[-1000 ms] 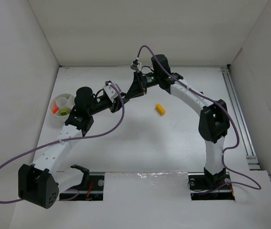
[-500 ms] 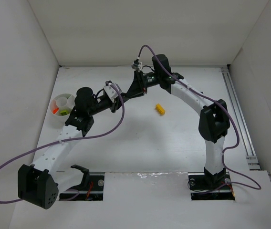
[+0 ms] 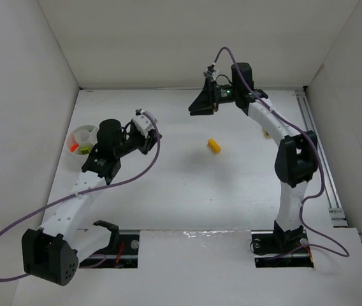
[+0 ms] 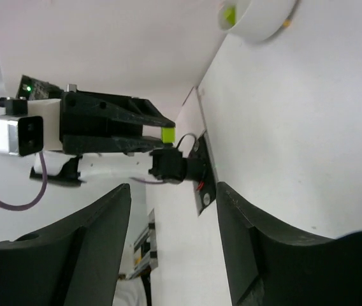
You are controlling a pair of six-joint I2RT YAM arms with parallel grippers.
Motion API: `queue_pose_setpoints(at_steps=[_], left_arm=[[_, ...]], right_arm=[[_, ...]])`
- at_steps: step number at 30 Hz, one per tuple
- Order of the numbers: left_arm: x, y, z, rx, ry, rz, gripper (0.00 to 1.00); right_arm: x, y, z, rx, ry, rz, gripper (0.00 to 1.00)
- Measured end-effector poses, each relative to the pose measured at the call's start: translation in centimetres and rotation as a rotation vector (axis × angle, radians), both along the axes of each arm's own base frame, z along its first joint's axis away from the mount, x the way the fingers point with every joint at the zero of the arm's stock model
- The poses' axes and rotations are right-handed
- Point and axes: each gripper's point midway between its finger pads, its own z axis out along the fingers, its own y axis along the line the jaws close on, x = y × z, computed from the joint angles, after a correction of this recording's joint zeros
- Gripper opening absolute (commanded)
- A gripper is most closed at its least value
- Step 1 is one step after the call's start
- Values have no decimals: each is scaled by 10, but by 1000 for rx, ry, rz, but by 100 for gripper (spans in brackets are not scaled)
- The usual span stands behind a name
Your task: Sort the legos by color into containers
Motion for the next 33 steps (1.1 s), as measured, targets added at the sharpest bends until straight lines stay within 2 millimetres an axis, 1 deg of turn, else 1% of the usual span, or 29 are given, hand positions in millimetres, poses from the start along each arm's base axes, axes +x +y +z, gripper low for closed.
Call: queue_pose_setpoints(at_steps=[2, 5, 8, 9, 12, 14, 17, 20, 22, 25, 28, 33], left_arm=[[0, 16, -6, 15, 38, 56, 0], [-1, 46, -17, 38, 118, 172, 0], [1, 79, -26, 67, 209, 313, 0], [1, 88, -28, 75, 234, 354, 0], [0, 122, -35, 92, 312, 490, 0], [-1, 148, -43, 100, 369, 584, 0], [-2, 180, -56, 106, 453, 702, 0], [0, 206, -66, 106, 529, 792, 0], [2, 219, -70, 96, 570, 841, 0], [4, 234, -75, 83, 604, 902, 0], [5, 239, -76, 73, 617, 943, 0], [8, 247, -77, 51, 636, 1008, 0]], right_arm=[[16, -20, 2, -5, -17, -67, 63], [37, -49, -1, -47, -48, -179, 63], [56, -69, -16, -158, -122, -296, 63], [63, -75, -26, -227, -160, -344, 63], [64, -73, -42, -362, -234, -398, 63], [58, -67, -49, -429, -276, -403, 63], [49, -59, -52, -484, -318, -390, 63], [51, -63, -55, -519, -338, -406, 63], [54, -68, -58, -542, -342, -419, 63], [57, -76, -61, -565, -342, -436, 63], [59, -81, -62, -579, -341, -446, 63], [58, -82, -64, -589, -335, -444, 63]])
